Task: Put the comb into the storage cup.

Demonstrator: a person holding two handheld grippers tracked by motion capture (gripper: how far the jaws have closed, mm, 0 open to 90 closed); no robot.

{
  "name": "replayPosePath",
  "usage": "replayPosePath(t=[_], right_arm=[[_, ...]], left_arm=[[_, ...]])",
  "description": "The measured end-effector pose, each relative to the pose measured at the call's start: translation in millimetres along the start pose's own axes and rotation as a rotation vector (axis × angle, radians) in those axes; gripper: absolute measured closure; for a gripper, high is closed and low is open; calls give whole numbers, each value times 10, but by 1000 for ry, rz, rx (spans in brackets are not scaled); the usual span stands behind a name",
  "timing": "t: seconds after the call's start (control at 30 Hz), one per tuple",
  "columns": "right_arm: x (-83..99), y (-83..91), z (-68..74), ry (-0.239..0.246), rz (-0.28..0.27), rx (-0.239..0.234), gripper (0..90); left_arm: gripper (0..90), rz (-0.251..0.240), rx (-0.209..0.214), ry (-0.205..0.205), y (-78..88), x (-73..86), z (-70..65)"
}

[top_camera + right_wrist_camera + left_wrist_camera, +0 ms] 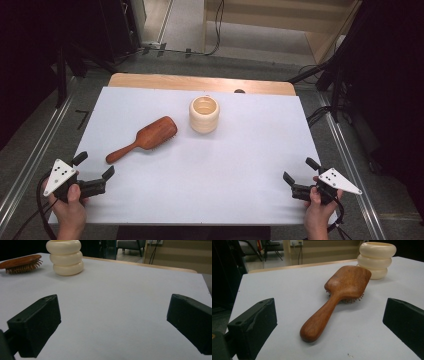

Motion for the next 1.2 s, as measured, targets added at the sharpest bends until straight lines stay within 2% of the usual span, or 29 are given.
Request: replayPosePath(t=[0.07,0.3,0.53,0.77,1.0,1.2], right_arm=[[1,-3,8,10,1,1,0],[-2,-11,32,21,2,-12,0],[-4,-14,33,22,-2,-18,0],[-7,-14,27,18,-9,-20,0],[-7,-22,25,18,-6,-24,0],[-7,-24,21,10,-13,-29,0]], left_arm=[[0,-2,3,2,-6,-10,-3],[0,8,-1,-27,-20,-46,-19],[0,4,9,-35,-12,-142,-102],[0,17,27,-75,-24,-267,-213],[0,32,39,-87,-84,-376,-245],[0,60,71,-88,-161,-485,-264]])
Point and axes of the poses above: each handheld gripper's, and its own axes: y roughly backward along the jaws, x roughly out of its underside, z roughly to its left, the point moved 6 cm from there along -y, roughly forward along the jaws, and after that the axes turned 10 degrees about y, right-handed, at the moved point
